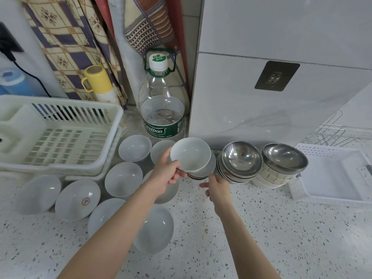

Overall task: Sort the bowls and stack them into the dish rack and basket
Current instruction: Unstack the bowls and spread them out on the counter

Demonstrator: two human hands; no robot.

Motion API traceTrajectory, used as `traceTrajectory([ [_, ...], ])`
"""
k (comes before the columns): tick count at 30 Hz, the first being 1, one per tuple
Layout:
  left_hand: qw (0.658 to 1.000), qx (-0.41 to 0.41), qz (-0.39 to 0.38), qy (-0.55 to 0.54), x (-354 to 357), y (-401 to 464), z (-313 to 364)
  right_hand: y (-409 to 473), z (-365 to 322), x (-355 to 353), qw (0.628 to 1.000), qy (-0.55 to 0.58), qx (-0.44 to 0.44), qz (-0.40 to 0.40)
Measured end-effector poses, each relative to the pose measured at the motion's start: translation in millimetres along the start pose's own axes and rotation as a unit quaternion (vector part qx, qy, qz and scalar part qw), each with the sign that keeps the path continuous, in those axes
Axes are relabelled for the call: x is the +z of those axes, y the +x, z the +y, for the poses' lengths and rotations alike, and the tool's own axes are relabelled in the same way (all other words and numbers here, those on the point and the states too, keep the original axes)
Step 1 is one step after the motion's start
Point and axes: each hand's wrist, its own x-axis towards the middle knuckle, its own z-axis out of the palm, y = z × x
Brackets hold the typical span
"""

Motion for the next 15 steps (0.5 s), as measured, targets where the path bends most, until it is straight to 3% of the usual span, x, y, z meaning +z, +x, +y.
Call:
traceTrajectory([
  [6,0.997,0.02,0.028,-0.074,-28.4,-19.1,-7.0,9.6,-4.9,18.0,0.997,-0.057,-0.029,0.052],
  [15,0.989,0.006,0.08,-0.122,-53.3,-37.3,-30.1,18.3,-8.4,32.3,0.993,-0.087,0.002,0.085],
])
